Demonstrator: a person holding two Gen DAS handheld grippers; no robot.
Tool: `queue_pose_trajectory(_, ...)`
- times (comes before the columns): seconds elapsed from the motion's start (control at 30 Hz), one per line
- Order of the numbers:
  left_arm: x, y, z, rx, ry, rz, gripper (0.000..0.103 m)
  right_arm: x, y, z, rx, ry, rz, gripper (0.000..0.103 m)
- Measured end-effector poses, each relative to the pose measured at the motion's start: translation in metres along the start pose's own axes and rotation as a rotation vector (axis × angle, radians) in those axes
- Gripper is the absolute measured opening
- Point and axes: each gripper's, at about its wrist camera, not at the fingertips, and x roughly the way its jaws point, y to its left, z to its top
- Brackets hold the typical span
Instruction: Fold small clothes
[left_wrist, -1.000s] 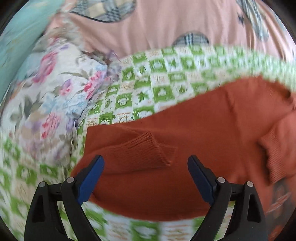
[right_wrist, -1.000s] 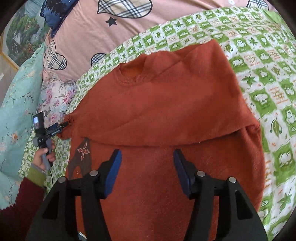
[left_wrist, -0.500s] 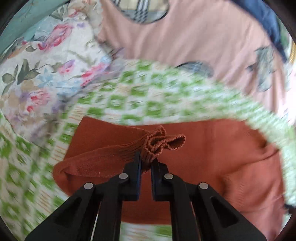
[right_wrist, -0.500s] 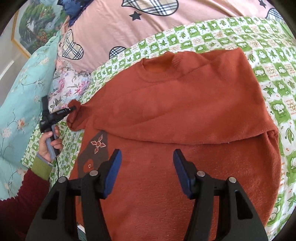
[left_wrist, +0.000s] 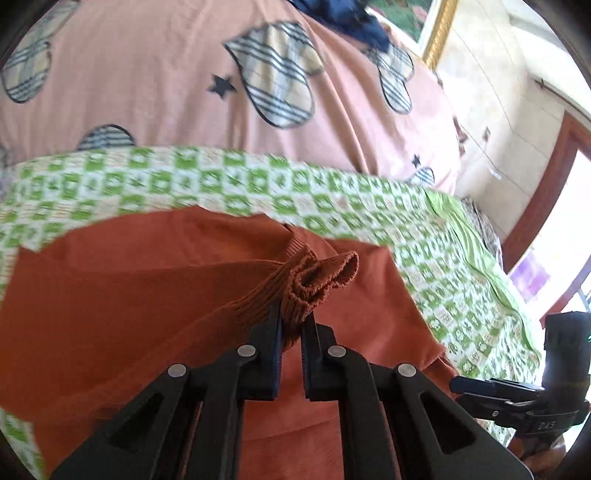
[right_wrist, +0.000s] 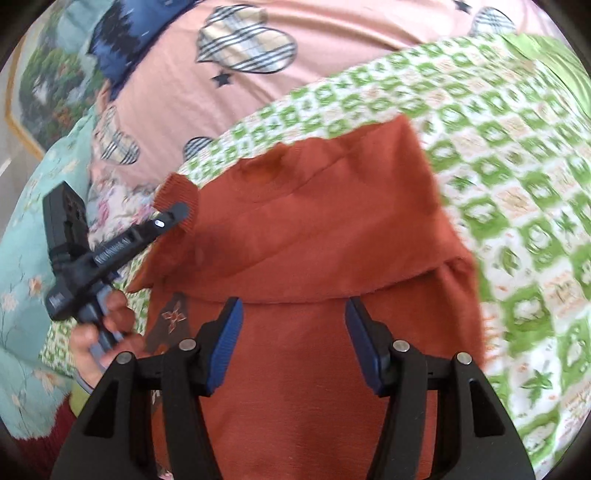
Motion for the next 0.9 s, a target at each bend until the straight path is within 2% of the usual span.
queue_pose_trajectory(0.1, 0.040, -0.015, -0.014, 0.029, 0.062, -0.002, 0.008, -0.005, -0.002, 0.000, 0.001, -0.013, -0.005, 0.059)
queue_pose_trajectory(0.2, 0.072, -0.016, -0.029, 0.045, 0.152, 0.021, 0.014, -0.003, -0.001, 0.001, 0.008, -0.010, -0.007, 0.059)
queue_pose_trajectory(0.27, 0.079, -0.013, -0.037, 0.035, 0.198, 0.016, 0.030, 0.001, -0.001, 0.002, 0.022, -0.006, -0.005, 0.059)
queue_pose_trajectory(0.33, 0.070, -0.008, -0.043, 0.029, 0.195, 0.012, 0.056, 0.008, -0.001, 0.004, 0.025, 0.001, 0.001, 0.059)
queue_pose_trajectory(0.43, 0.039, -0.001, -0.052, 0.029, 0.153, 0.015, 0.071, 0.023, 0.003, 0.008, 0.034, 0.017, 0.008, 0.059)
queue_pose_trajectory(0.53, -0.005, 0.016, -0.064, 0.019, 0.110, 0.026, 0.072, 0.042, 0.009, 0.015, 0.037, 0.034, 0.020, 0.059)
queue_pose_trajectory(0.6, -0.030, 0.029, -0.070, 0.012, 0.085, 0.073, 0.072, 0.056, 0.012, 0.023, 0.063, 0.049, 0.041, 0.059)
queue_pose_trajectory(0.67, -0.052, 0.050, -0.079, -0.017, 0.062, 0.151, 0.072, 0.069, 0.019, 0.030, 0.078, 0.056, 0.069, 0.059)
queue_pose_trajectory(0.73, -0.070, 0.076, -0.087, -0.060, 0.047, 0.250, 0.072, 0.080, 0.036, 0.039, 0.020, 0.042, 0.052, 0.059)
queue_pose_trajectory(0.8, -0.082, 0.106, -0.093, -0.113, 0.036, 0.345, 0.072, 0.096, 0.051, 0.052, -0.058, 0.032, -0.006, 0.060)
queue_pose_trajectory(0.9, -0.086, 0.150, -0.096, -0.191, 0.069, 0.432, 0.071, 0.120, 0.048, 0.074, -0.064, 0.036, -0.069, 0.060)
